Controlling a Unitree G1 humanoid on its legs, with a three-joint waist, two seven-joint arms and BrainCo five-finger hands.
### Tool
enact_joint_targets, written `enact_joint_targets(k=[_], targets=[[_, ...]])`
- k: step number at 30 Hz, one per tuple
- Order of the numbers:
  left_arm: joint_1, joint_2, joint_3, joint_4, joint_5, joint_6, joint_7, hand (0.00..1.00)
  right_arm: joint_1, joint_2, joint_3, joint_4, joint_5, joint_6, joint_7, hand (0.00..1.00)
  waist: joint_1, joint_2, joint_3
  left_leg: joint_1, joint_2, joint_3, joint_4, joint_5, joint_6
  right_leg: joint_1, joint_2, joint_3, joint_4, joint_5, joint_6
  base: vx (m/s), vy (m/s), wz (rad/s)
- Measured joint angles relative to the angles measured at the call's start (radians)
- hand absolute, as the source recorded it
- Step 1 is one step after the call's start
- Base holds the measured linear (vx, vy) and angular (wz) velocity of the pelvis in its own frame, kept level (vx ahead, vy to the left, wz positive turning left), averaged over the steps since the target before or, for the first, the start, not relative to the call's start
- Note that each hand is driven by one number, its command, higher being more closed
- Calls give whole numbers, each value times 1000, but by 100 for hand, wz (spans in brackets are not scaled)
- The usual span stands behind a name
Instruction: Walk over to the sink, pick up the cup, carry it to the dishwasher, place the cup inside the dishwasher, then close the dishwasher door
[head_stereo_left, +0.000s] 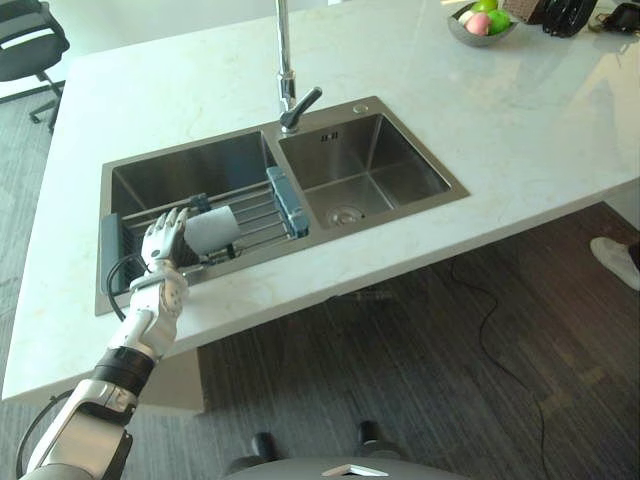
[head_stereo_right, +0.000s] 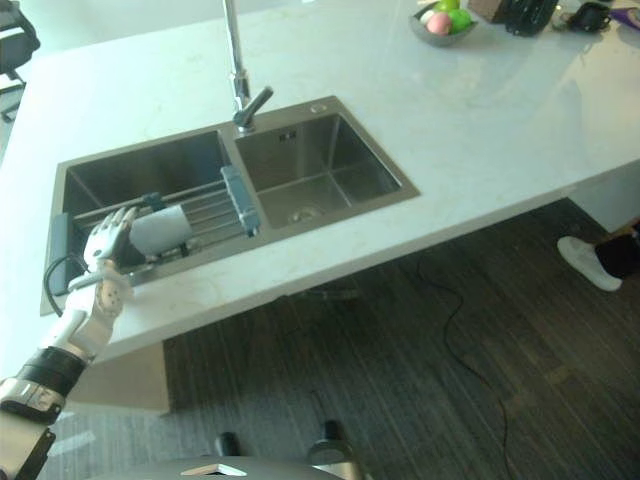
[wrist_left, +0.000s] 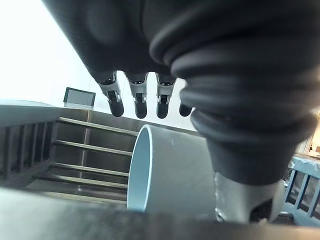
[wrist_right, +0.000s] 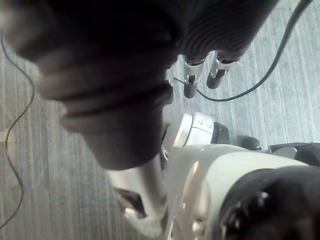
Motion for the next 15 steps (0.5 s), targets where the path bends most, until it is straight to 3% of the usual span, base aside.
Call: enact_joint_targets(k=[15], targets=[[-33, 8, -4, 46, 41, 26, 52, 0, -5, -3, 47, 1, 0, -2, -1, 0, -8, 2, 14, -9, -2, -15, 3, 2, 1, 0, -3, -11, 2, -2, 3, -13, -5, 2]])
